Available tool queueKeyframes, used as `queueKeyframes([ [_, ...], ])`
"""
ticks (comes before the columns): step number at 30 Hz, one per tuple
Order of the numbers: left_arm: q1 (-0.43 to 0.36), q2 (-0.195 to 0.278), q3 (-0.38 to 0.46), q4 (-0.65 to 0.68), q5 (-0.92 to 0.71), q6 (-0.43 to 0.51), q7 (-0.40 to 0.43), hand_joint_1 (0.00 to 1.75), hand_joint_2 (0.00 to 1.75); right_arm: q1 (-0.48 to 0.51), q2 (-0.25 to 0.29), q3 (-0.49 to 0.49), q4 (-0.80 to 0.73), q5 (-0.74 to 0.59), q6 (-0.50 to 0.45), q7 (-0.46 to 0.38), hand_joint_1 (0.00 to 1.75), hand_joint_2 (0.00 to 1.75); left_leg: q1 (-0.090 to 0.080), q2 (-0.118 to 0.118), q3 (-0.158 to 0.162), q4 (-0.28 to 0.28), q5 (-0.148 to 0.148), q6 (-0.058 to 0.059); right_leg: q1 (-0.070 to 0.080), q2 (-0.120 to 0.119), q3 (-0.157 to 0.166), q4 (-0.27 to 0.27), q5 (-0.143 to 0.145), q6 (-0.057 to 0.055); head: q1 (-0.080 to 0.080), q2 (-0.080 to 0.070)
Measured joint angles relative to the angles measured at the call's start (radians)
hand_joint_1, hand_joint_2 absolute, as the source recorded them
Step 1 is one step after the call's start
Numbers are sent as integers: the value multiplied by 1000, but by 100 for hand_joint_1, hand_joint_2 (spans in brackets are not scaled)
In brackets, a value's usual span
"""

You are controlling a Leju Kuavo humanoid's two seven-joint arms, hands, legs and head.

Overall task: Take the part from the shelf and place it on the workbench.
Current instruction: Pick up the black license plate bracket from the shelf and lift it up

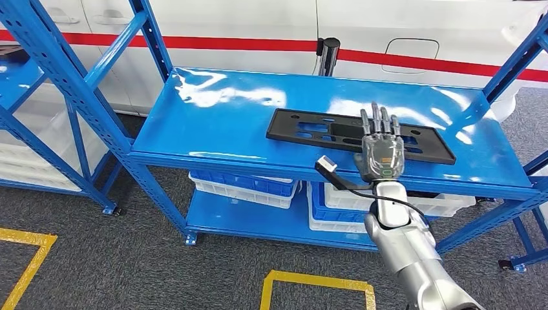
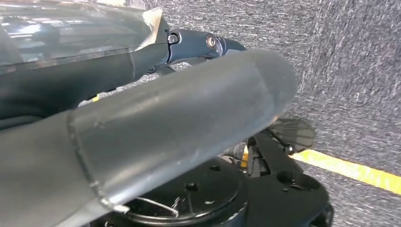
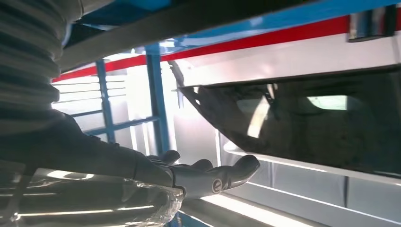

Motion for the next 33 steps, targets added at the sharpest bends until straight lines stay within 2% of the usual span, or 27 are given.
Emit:
queueKeyframes([
  [7,0,-29,0,2,-20,9,47,0,0,33,-70,-104,37,1,-31,-5,0,175,-1,0,0,0,-1,2,0,0,0,0,1,1,0,0],
  [13,-1,-45,0,2,-20,31,74,0,0,13,-91,-127,87,18,-43,-33,0,175,0,1,0,0,-1,3,0,0,0,0,0,1,0,0],
  [21,-2,-47,0,2,-21,52,64,0,0,-40,-51,-122,160,33,-48,-63,0,175,1,1,0,0,0,3,1,0,0,0,0,1,0,0],
  [33,-2,-47,0,2,-32,43,34,0,0,-74,20,-55,183,47,-49,-68,0,175,1,1,0,0,0,3,0,0,0,0,0,1,0,0],
])
